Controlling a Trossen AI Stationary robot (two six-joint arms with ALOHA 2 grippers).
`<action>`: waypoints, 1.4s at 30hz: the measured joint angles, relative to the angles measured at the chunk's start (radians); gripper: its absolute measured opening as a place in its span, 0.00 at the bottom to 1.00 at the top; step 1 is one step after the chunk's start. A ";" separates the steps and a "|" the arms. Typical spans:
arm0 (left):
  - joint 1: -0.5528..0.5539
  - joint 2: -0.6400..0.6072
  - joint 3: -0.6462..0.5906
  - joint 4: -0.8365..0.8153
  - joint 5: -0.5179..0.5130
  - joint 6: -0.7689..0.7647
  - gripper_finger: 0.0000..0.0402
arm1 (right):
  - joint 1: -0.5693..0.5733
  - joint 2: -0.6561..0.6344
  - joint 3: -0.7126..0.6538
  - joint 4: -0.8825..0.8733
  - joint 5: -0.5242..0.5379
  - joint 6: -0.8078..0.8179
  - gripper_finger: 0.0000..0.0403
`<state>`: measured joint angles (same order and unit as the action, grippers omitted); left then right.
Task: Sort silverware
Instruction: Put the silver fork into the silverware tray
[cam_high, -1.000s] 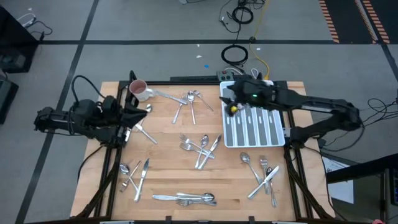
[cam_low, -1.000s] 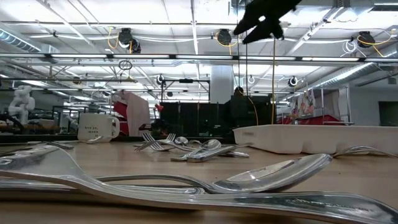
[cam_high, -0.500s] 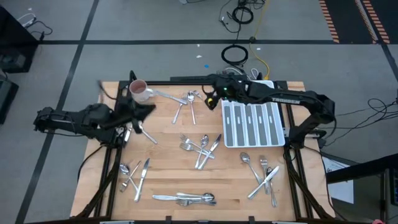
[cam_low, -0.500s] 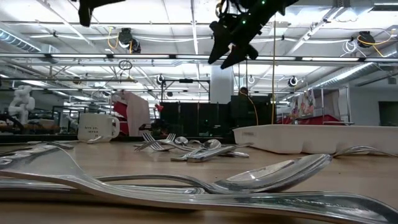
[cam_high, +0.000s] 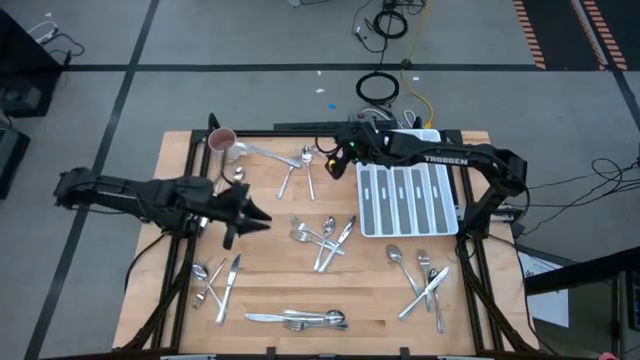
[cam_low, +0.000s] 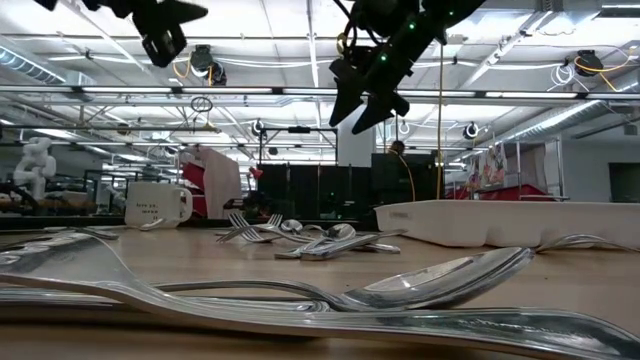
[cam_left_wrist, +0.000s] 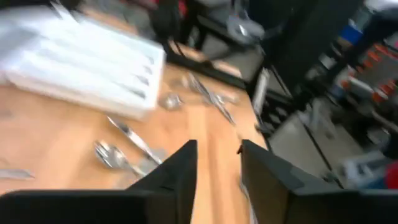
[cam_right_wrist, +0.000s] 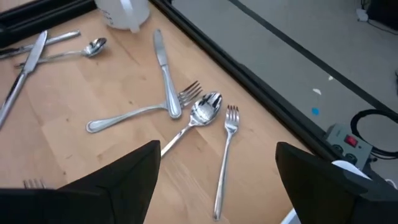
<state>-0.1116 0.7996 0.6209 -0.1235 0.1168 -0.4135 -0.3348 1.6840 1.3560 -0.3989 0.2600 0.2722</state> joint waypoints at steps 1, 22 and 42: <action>0.000 0.019 0.000 0.000 0.010 -0.013 0.39 | -0.003 0.000 0.000 -0.001 0.000 0.000 0.77; 0.119 0.178 -0.001 -0.488 -0.152 -0.158 0.56 | -0.161 0.333 0.462 -0.511 -0.188 0.003 0.75; 0.119 0.178 -0.001 -0.491 -0.208 -0.184 0.56 | -0.155 0.671 0.710 -0.522 -0.189 -0.123 0.74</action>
<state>0.0074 0.9778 0.6201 -0.6148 -0.0912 -0.5974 -0.4897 2.3546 2.0655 -0.9213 0.0708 0.1489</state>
